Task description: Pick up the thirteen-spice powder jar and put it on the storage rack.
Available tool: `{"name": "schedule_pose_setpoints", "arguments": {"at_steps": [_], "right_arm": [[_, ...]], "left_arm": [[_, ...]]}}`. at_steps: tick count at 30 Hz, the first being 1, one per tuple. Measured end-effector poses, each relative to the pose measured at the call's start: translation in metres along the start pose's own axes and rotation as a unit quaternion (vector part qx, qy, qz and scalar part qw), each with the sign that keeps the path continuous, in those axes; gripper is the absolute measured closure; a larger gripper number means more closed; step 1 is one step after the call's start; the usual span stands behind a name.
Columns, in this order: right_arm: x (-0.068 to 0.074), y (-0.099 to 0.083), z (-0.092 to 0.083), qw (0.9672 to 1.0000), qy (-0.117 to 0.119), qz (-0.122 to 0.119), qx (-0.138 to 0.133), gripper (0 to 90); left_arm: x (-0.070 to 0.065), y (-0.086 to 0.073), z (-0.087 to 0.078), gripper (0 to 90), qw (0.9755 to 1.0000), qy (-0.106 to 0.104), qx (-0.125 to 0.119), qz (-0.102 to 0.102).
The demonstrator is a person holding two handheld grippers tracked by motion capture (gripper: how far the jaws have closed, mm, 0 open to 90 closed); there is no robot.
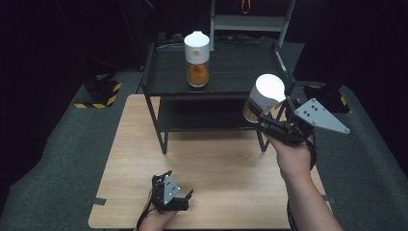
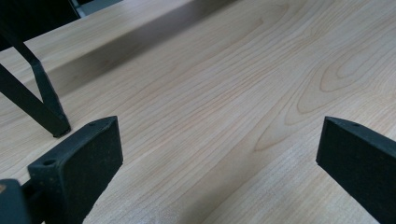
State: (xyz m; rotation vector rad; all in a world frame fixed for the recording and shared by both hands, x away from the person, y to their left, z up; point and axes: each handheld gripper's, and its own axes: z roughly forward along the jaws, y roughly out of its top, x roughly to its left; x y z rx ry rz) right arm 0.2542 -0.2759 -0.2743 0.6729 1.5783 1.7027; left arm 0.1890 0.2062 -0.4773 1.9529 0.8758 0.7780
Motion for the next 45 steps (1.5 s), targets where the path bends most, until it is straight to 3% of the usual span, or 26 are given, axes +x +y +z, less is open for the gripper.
{"name": "schedule_pose_setpoints", "arguments": {"at_steps": [4,17,27,45], "right_arm": [[-0.001,0.008,0.008,1.0,-0.001,-0.003,0.005,30.2],[-0.017,0.024,0.037,0.9995,-0.018,0.025,0.002,30.2],[-0.024,0.032,0.064,0.9991,-0.037,0.015,0.015,30.2],[-0.028,0.033,0.095,0.9976,-0.054,0.013,0.042,30.1]], "left_arm": [[0.0,0.0,0.0,0.5,1.0,0.0,0.0,0.001],[0.004,-0.002,-0.001,0.5,0.9999,-0.003,-0.003,-0.013],[0.006,-0.002,-0.001,0.5,0.9998,-0.005,-0.004,-0.018],[0.007,-0.003,-0.002,0.5,0.9997,-0.009,-0.007,-0.021]]}}
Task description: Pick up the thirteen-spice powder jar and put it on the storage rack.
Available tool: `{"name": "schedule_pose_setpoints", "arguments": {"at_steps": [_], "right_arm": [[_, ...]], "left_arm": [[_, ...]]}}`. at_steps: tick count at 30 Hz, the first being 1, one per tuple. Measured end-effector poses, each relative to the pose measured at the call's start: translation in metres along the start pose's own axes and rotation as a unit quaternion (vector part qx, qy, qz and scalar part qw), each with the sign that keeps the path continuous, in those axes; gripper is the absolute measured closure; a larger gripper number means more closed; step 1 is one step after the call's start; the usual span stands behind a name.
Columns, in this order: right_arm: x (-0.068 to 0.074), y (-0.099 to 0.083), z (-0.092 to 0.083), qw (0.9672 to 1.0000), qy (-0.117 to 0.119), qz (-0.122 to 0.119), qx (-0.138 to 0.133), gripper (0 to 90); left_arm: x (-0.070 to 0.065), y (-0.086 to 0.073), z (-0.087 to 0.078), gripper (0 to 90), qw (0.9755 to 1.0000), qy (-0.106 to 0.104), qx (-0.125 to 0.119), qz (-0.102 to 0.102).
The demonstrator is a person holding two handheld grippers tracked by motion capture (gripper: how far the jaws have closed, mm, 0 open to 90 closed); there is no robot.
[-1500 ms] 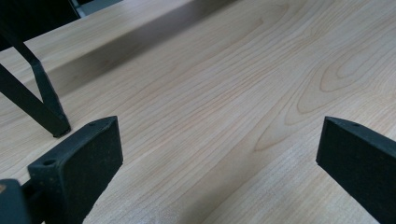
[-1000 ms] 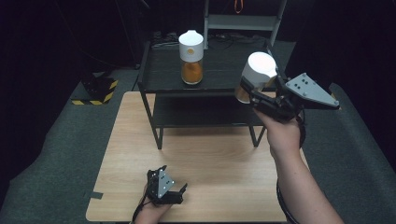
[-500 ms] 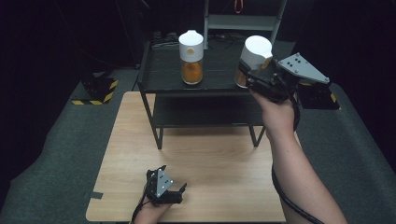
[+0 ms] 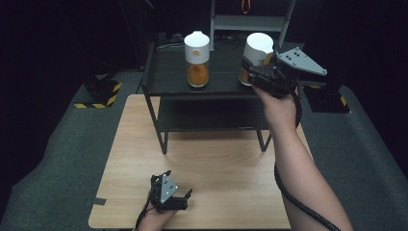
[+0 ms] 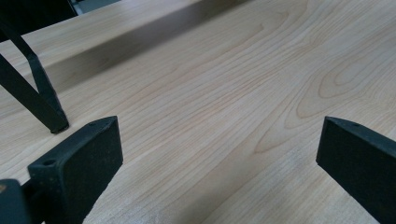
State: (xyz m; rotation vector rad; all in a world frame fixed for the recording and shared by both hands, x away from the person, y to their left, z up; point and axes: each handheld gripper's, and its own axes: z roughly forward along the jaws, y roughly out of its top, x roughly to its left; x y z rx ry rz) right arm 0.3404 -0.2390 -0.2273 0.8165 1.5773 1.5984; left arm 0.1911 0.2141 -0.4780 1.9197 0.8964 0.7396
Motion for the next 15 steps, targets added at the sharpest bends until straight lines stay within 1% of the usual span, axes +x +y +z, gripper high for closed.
{"name": "schedule_pose_setpoints", "arguments": {"at_steps": [9,15], "right_arm": [[0.002,-0.0021,0.0072,1.0,0.001,0.002,0.009,30.1],[0.0009,-0.0043,0.0106,1.0,0.002,0.003,0.006,30.1]], "left_arm": [[-0.0009,0.0004,0.0,0.5,1.0,0.0,0.001,0.004],[-0.0017,0.0003,0.0001,0.5,1.0,0.0,0.001,0.007]]}}
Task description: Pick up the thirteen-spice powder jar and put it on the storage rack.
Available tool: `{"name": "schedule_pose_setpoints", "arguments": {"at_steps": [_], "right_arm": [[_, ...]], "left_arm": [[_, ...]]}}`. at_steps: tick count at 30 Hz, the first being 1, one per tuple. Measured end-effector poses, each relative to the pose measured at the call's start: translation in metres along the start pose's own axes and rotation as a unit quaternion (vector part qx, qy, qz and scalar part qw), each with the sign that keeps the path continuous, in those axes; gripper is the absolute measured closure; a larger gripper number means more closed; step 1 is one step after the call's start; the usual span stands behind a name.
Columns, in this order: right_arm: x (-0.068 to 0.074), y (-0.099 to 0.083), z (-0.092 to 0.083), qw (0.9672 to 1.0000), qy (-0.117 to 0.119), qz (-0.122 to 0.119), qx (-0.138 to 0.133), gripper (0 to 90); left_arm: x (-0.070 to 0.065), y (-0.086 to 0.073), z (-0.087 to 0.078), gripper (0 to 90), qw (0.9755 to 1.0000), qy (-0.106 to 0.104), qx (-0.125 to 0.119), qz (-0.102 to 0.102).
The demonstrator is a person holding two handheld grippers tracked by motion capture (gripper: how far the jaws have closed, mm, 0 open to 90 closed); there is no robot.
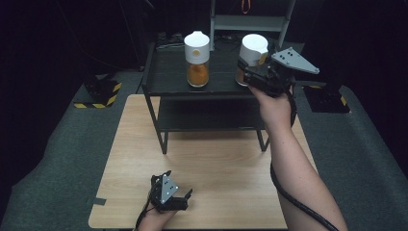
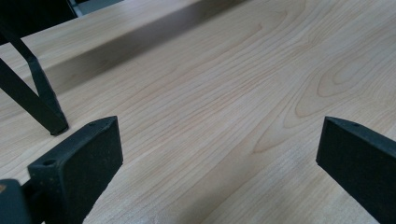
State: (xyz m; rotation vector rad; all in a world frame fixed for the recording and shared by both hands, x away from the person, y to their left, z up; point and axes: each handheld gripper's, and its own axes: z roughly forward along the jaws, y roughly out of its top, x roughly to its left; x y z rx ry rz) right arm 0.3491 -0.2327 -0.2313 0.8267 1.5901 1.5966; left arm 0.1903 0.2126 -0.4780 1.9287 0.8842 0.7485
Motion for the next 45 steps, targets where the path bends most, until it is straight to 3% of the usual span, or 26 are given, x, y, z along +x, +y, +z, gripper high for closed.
{"name": "schedule_pose_setpoints", "arguments": {"at_steps": [18,34,38,45], "right_arm": [[0.0006,-0.004,0.0075,0.9998,-0.009,0.02,-0.003,29.6],[0.0051,0.0017,0.0083,0.9998,-0.018,0.006,0.008,28.7],[0.0067,0.0034,0.0077,0.9997,-0.022,0.004,0.008,22.6],[0.0088,0.0027,0.0048,0.9995,-0.028,0.016,0.005,3.2]], "left_arm": [[0.0002,0.0005,0.0002,0.5,1.0,-0.001,0.001,0.002],[0.0013,0.0001,0.0002,0.5,1.0,-0.003,0.0,-0.001],[0.0011,0.0002,0.0001,0.5,1.0,-0.003,0.001,0.001],[0.0008,0.0004,0.0002,0.5,1.0,-0.003,0.001,0.002]]}}
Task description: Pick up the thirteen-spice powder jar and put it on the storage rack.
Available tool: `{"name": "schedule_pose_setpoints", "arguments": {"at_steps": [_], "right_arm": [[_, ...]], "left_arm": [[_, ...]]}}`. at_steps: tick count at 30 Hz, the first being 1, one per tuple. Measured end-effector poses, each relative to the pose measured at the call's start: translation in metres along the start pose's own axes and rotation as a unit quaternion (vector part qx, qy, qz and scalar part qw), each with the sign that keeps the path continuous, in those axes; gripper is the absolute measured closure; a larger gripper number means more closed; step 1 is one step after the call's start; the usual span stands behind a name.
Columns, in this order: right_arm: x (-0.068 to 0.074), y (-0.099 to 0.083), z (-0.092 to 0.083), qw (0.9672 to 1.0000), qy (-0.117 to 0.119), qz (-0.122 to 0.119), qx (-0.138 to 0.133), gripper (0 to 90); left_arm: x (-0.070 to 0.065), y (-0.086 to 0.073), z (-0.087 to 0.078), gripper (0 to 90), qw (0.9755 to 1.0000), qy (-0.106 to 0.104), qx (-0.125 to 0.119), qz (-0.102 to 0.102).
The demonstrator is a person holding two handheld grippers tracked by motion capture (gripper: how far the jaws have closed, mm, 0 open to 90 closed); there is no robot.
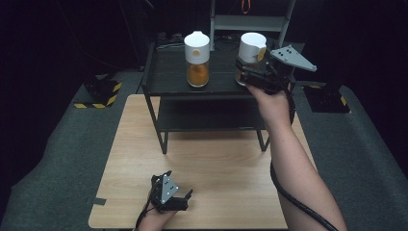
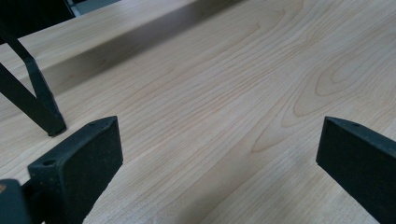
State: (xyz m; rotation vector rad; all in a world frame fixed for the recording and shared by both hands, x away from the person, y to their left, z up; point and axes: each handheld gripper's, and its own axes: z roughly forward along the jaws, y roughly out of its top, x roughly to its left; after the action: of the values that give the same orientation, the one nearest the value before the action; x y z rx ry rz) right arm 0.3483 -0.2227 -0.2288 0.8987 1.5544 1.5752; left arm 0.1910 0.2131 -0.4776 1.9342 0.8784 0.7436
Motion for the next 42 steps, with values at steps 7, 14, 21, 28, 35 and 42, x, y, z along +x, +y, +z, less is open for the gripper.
{"name": "schedule_pose_setpoints", "arguments": {"at_steps": [7,14,21,28,35,42], "right_arm": [[0.002,-0.001,-0.008,0.9999,0.002,-0.008,-0.008,0.0],[0.003,-0.004,-0.019,0.9998,0.01,-0.008,-0.015,0.0],[0.005,-0.009,-0.034,0.9995,0.019,-0.01,-0.023,0.0],[0.009,-0.016,-0.05,0.9991,0.026,-0.017,-0.028,0.0],[0.013,-0.028,-0.07,0.9989,0.026,-0.026,-0.028,0.0],[0.015,-0.048,-0.089,0.9984,0.031,-0.04,-0.025,0.0]], "left_arm": [[0.0,0.0,0.0,0.5,1.0,0.001,0.0,0.001],[-0.001,0.0,0.0,0.5,1.0,0.002,0.001,0.002],[-0.002,0.0,0.0,0.5,1.0,0.003,0.0,0.005],[-0.002,0.0,0.0,0.5,1.0,0.004,0.001,0.002],[-0.003,0.0,0.0,0.5,1.0,0.005,-0.001,0.004],[-0.001,-0.002,-0.001,0.5,0.9999,0.002,-0.005,-0.008]]}}
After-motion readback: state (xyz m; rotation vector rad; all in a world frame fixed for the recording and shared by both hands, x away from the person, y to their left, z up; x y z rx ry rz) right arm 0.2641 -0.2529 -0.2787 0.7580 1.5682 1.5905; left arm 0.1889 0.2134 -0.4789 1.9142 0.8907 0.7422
